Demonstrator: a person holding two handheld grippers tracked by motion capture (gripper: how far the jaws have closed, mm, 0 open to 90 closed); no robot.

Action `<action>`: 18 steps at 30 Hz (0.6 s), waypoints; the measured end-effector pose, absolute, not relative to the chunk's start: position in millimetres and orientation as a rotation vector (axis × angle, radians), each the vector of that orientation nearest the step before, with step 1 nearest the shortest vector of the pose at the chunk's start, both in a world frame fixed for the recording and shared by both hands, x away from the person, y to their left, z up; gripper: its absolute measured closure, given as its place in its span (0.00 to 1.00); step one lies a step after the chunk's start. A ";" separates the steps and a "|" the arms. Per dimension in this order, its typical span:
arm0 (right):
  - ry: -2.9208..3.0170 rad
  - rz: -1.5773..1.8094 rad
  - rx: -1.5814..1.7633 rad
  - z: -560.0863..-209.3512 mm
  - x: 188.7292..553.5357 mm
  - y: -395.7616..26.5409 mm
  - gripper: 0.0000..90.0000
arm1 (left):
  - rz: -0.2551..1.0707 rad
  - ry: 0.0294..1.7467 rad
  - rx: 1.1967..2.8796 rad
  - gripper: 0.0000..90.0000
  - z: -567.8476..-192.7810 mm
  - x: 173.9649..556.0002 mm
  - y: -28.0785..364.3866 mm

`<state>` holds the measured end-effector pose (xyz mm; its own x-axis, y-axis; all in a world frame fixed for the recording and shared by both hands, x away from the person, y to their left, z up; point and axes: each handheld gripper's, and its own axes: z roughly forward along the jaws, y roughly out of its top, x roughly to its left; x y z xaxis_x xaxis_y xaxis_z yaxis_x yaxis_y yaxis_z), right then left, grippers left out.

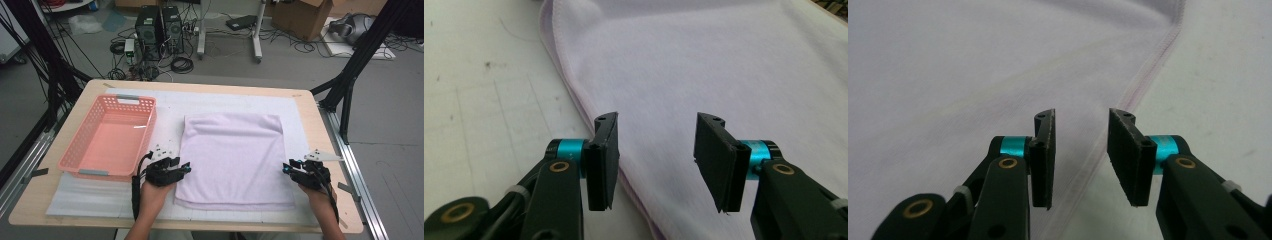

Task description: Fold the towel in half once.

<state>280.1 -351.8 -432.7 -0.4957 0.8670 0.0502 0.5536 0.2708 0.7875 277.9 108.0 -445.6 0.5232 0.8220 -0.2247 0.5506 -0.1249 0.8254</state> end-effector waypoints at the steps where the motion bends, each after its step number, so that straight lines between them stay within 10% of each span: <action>1: 2.160 1.085 1.282 -432.0 275.4 -351.2 0.71 | 0.352 1.139 1.805 0.58 -445.2 274.4 109.6; 18: 2.238 1.089 1.241 -439.3 216.1 -352.5 0.74 | 0.334 1.099 1.827 0.62 -447.9 224.9 124.0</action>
